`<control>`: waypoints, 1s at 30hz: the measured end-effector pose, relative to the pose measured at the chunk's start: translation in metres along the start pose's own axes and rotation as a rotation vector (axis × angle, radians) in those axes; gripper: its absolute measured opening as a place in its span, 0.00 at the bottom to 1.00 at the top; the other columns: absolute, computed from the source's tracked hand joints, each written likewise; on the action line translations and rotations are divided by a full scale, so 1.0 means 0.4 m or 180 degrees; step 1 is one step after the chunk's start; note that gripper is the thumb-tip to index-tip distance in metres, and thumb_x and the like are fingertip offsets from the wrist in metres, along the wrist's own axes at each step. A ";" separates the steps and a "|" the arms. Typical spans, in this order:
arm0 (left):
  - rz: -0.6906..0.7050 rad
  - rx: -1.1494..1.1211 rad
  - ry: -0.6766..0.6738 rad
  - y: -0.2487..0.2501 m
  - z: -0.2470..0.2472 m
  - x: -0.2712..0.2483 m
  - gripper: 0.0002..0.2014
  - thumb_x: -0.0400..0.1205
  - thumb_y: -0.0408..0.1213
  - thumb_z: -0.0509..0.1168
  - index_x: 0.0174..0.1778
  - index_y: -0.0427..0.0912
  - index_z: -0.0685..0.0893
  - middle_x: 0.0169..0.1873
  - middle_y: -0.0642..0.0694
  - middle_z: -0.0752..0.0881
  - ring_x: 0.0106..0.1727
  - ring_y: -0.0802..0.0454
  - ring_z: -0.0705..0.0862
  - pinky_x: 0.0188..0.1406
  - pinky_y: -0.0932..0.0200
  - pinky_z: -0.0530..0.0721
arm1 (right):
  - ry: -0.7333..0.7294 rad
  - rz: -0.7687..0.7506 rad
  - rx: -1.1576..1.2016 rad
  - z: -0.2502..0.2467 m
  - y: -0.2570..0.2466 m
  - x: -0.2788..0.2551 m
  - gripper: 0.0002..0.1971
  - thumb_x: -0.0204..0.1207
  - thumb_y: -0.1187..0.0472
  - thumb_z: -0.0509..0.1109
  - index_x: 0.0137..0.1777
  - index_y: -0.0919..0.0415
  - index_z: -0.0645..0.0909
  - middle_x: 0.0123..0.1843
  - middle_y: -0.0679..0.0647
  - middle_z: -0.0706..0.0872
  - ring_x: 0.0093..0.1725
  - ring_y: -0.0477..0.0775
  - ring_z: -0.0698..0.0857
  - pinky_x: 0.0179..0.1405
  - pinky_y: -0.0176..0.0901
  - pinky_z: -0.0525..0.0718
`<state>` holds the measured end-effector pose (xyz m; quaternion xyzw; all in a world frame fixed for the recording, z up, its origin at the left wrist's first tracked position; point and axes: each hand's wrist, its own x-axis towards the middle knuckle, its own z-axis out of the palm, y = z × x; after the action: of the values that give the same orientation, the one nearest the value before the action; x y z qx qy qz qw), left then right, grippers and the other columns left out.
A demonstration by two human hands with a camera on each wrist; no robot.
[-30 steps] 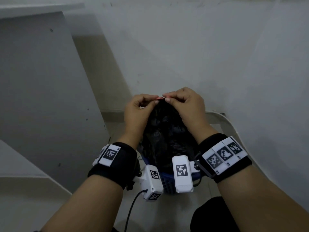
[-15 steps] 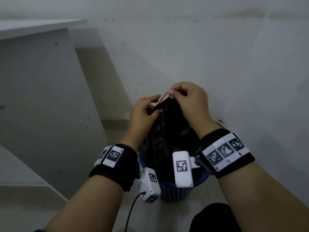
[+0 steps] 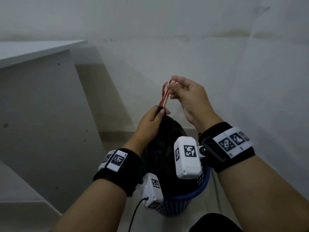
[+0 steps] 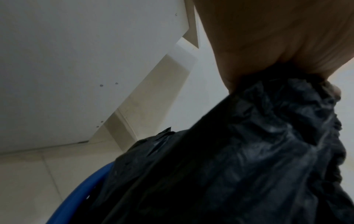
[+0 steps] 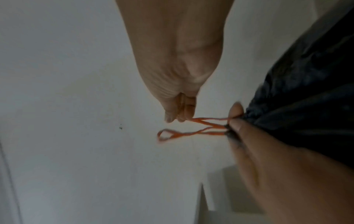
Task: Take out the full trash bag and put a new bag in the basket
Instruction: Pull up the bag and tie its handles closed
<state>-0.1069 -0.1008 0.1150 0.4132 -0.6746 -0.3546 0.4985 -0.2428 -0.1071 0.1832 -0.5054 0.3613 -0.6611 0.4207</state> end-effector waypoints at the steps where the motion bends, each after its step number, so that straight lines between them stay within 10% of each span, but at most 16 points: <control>1: -0.0038 0.0002 0.0033 -0.003 0.000 0.000 0.10 0.89 0.37 0.56 0.51 0.44 0.83 0.39 0.58 0.82 0.43 0.61 0.80 0.52 0.56 0.77 | -0.0185 0.0236 -0.0211 -0.005 0.014 -0.006 0.17 0.77 0.68 0.72 0.65 0.70 0.80 0.42 0.56 0.85 0.36 0.48 0.81 0.39 0.34 0.82; 7: 0.0223 0.0338 -0.0058 0.001 0.010 0.009 0.08 0.88 0.33 0.57 0.52 0.43 0.81 0.49 0.46 0.86 0.52 0.54 0.83 0.59 0.53 0.79 | -0.0728 0.0518 -0.0914 -0.011 0.034 -0.046 0.10 0.76 0.69 0.72 0.55 0.70 0.87 0.36 0.60 0.88 0.29 0.42 0.76 0.30 0.26 0.75; 12: 0.0309 0.0625 -0.0272 -0.007 0.016 0.005 0.07 0.88 0.36 0.59 0.48 0.47 0.82 0.46 0.49 0.86 0.51 0.52 0.84 0.54 0.55 0.78 | -0.0151 0.0158 -0.0612 -0.020 0.005 -0.002 0.09 0.79 0.64 0.70 0.38 0.65 0.87 0.27 0.54 0.77 0.27 0.46 0.71 0.34 0.34 0.73; 19: 0.0148 0.0772 -0.0267 -0.031 0.011 0.015 0.07 0.87 0.40 0.60 0.44 0.53 0.78 0.41 0.53 0.83 0.48 0.51 0.82 0.54 0.51 0.78 | -0.1002 0.0778 -0.1030 -0.042 0.027 -0.007 0.08 0.78 0.65 0.70 0.48 0.72 0.87 0.31 0.51 0.83 0.29 0.45 0.69 0.31 0.31 0.72; 25: 0.0185 0.0667 -0.0501 -0.053 0.005 -0.004 0.07 0.84 0.37 0.65 0.53 0.37 0.82 0.50 0.43 0.80 0.54 0.50 0.81 0.57 0.54 0.77 | -0.0070 0.0474 0.0002 -0.079 0.006 0.024 0.12 0.82 0.68 0.64 0.38 0.68 0.84 0.37 0.60 0.82 0.29 0.45 0.74 0.29 0.31 0.75; 30: 0.0043 0.0769 -0.0451 -0.071 0.015 0.004 0.10 0.86 0.39 0.63 0.62 0.42 0.80 0.58 0.44 0.83 0.62 0.49 0.81 0.63 0.55 0.77 | -0.0946 0.0868 -0.1007 -0.083 0.052 -0.015 0.09 0.78 0.64 0.71 0.50 0.72 0.86 0.37 0.58 0.82 0.30 0.45 0.72 0.31 0.32 0.73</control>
<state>-0.1070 -0.1136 0.0888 0.4396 -0.7486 -0.2957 0.3986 -0.2703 -0.1078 0.1549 -0.6031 0.4592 -0.4520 0.4701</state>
